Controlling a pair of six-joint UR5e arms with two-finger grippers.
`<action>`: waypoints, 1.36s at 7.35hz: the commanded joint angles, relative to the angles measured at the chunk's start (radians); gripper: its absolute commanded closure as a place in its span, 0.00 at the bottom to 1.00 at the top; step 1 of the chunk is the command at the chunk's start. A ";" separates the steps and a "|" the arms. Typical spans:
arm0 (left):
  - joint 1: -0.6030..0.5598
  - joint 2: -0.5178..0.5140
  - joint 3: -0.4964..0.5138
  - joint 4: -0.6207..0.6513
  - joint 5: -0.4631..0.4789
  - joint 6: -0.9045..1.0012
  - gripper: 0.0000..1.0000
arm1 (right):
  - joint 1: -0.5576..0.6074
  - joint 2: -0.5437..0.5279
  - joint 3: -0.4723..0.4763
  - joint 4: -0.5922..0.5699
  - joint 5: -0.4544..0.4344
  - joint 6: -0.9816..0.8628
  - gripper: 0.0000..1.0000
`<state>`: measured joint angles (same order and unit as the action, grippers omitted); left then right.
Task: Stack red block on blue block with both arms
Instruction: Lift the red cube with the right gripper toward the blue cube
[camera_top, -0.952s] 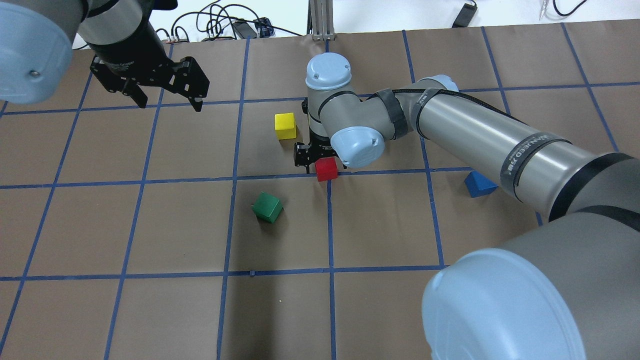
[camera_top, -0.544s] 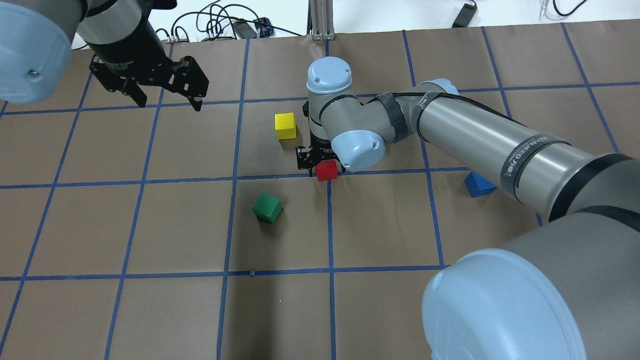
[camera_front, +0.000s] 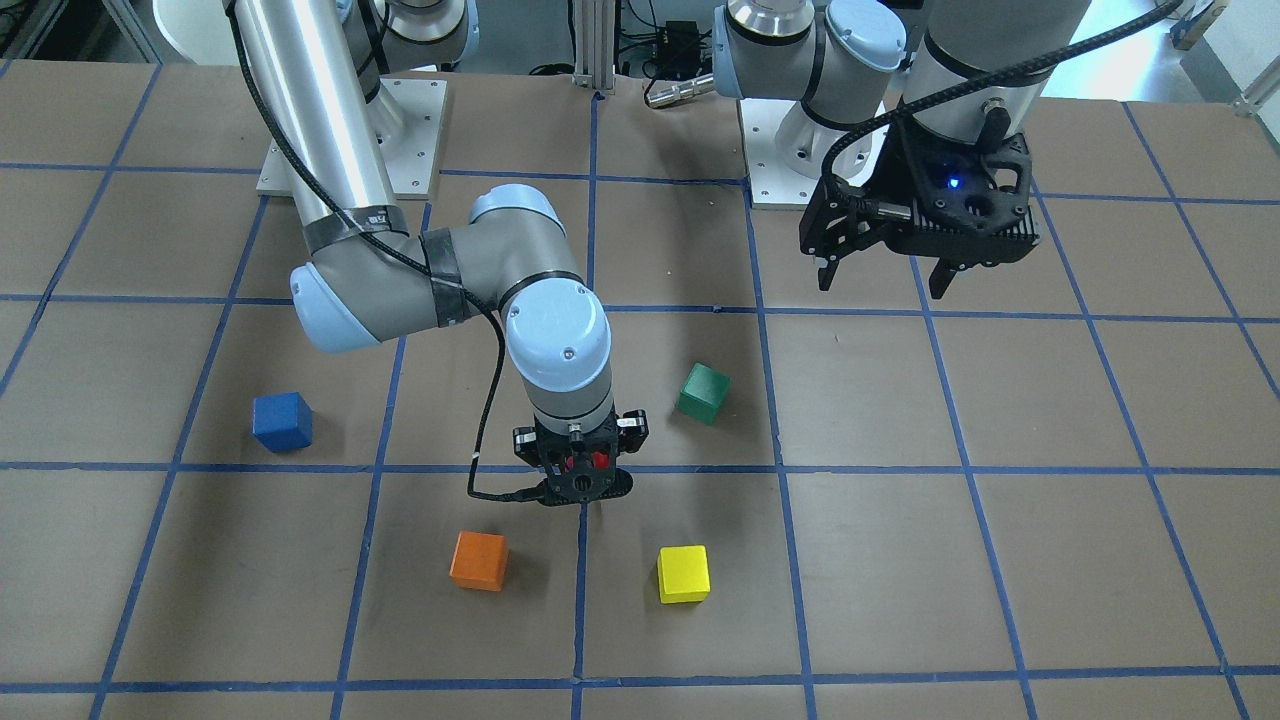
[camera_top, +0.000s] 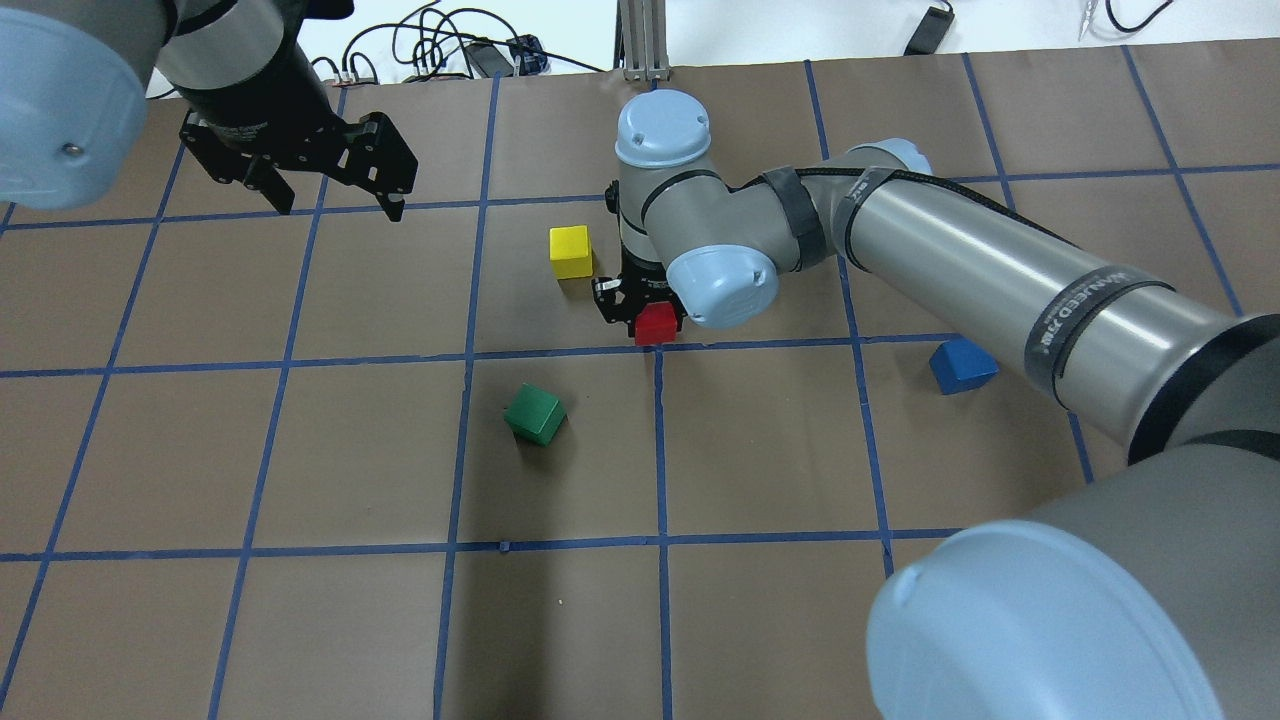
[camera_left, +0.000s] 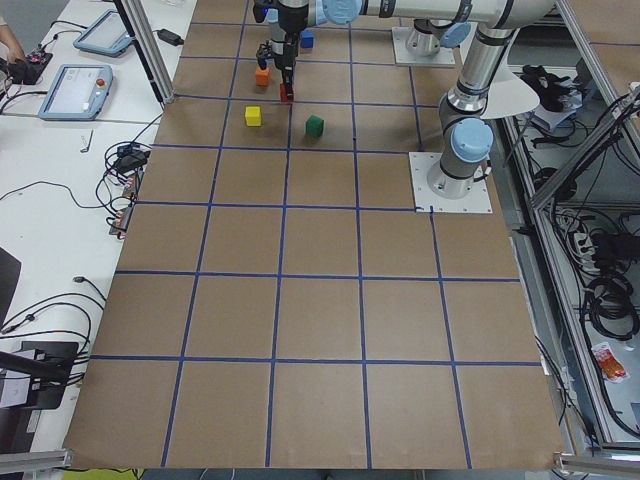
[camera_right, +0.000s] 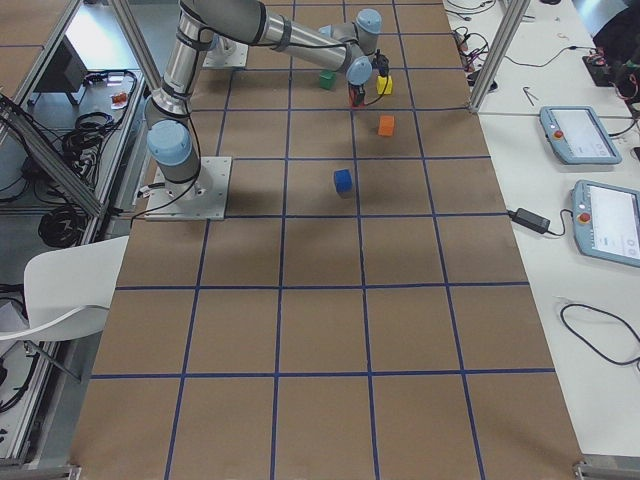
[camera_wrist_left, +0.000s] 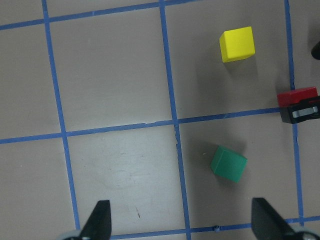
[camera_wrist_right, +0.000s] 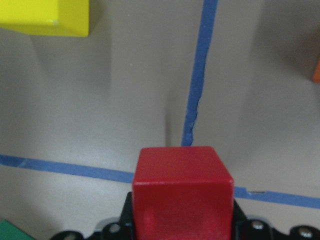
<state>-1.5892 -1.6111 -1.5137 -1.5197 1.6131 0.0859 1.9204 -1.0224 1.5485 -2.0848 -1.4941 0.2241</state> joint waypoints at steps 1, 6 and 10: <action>0.000 0.002 -0.002 0.000 0.002 0.000 0.00 | -0.067 -0.097 -0.031 0.116 -0.006 -0.005 1.00; -0.005 -0.001 -0.002 0.000 0.002 0.000 0.00 | -0.465 -0.295 -0.006 0.483 -0.041 -0.358 1.00; -0.005 -0.003 -0.003 0.000 -0.001 0.000 0.00 | -0.598 -0.298 0.154 0.341 -0.112 -0.589 1.00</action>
<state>-1.5938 -1.6134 -1.5170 -1.5203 1.6140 0.0859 1.3342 -1.3179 1.6475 -1.6938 -1.5605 -0.3285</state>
